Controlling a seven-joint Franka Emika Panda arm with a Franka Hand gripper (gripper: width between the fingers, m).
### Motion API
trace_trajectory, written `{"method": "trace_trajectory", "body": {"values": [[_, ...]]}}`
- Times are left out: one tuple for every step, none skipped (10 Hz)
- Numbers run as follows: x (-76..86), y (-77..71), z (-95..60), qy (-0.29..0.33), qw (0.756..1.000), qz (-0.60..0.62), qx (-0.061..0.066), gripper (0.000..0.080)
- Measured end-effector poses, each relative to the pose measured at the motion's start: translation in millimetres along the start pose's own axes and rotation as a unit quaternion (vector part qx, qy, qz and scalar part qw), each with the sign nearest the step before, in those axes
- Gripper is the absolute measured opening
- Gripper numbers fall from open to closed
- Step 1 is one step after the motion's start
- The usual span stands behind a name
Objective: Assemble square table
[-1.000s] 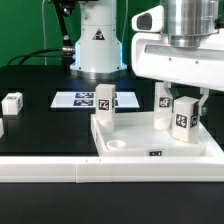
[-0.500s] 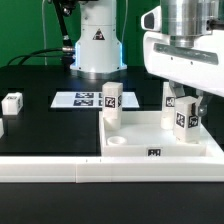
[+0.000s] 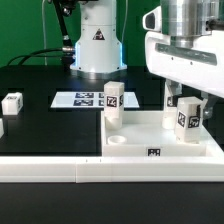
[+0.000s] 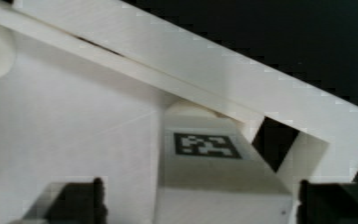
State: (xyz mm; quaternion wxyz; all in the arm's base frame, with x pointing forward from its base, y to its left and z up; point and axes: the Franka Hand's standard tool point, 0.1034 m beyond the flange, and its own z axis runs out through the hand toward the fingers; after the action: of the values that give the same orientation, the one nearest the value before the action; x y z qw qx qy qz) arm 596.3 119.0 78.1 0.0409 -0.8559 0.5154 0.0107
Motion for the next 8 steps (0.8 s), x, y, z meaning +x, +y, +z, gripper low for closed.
{"method": "trace_trajectory", "body": {"values": [[2.1,-0.2,0.9,0.001,0.998,-0.056,0.002,0.0624],[3.0,-0.4,1.0,0.002,0.996,-0.088,0.004,0.0645],[2.9,-0.4,1.0,0.002,0.992,-0.124,0.003,0.0645],[2.9,-0.4,1.0,0.003,0.987,-0.161,0.003,0.0648],[2.9,-0.4,1.0,0.003,0.98,-0.2,0.003,0.0649],[2.8,-0.4,1.0,0.003,0.972,-0.234,0.002,0.0649],[1.4,-0.4,0.6,0.006,0.956,-0.293,-0.005,0.0649],[-0.6,-1.8,0.3,0.009,0.941,-0.337,-0.008,0.0649]]}}
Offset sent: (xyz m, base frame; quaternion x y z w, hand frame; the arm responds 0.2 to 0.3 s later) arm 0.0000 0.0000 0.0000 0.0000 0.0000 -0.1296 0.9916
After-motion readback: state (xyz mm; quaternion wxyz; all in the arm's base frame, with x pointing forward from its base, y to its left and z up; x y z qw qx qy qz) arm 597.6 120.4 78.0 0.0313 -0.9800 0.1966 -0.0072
